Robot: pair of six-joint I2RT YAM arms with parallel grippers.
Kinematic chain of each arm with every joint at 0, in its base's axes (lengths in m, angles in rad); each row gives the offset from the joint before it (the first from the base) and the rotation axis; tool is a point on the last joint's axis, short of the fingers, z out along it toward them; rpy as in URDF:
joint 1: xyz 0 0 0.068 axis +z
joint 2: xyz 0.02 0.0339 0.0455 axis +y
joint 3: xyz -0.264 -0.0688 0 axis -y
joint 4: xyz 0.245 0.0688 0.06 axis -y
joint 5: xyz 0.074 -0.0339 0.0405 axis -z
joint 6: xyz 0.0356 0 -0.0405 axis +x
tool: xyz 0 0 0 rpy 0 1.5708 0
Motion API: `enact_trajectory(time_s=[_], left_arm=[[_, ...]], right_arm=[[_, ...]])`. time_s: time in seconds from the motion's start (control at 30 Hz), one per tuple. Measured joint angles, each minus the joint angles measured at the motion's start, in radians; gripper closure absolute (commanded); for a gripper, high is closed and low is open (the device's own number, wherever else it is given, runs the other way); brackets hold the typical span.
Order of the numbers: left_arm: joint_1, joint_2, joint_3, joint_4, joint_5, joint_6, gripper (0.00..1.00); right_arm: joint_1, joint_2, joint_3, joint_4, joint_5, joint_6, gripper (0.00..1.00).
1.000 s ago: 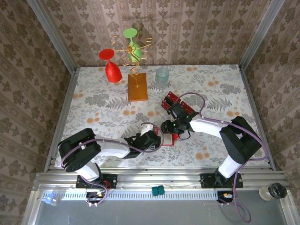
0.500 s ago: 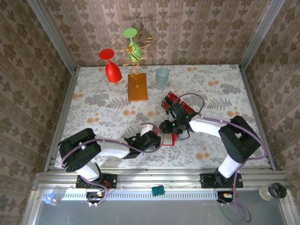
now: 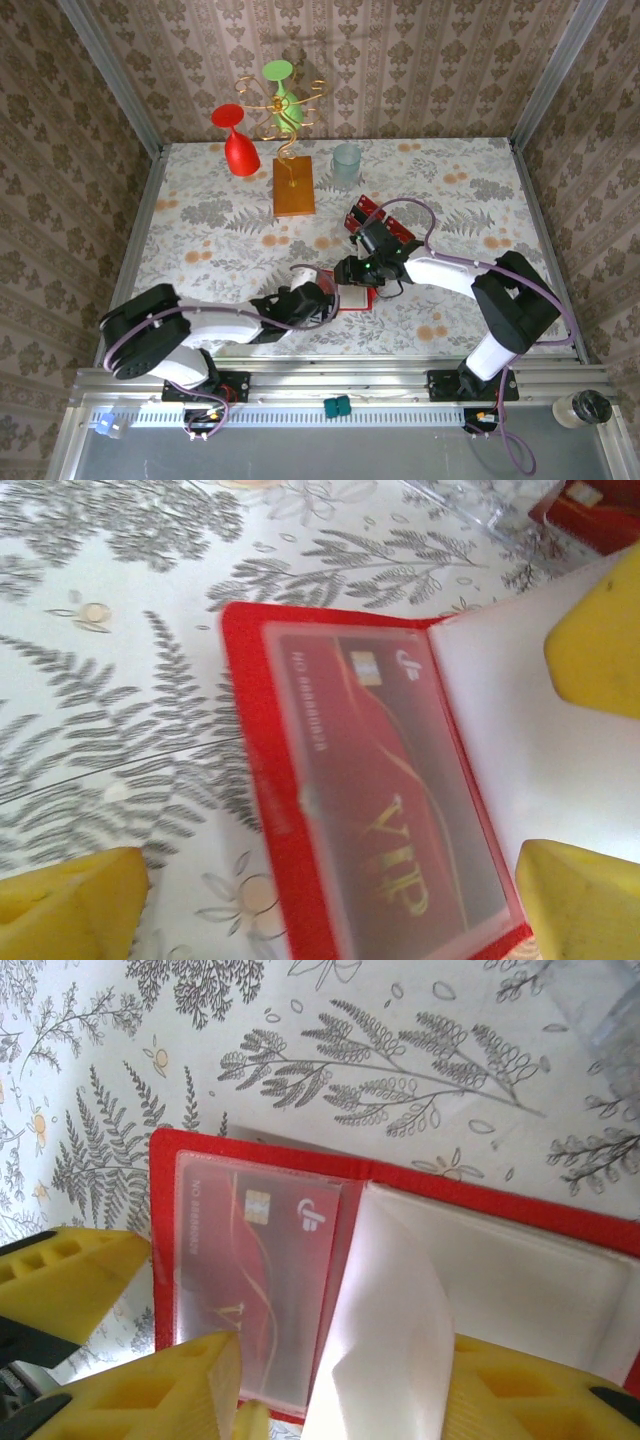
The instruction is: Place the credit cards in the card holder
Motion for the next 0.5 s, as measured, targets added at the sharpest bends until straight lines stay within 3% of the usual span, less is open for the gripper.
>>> enact_trajectory(time_s=[0.5], left_arm=[[0.123, -0.459, -0.147, -0.182, -0.029, 0.001, 0.01]], right_arm=[[0.077, 0.084, 0.092, 0.049, -0.006, 0.083, 0.45]])
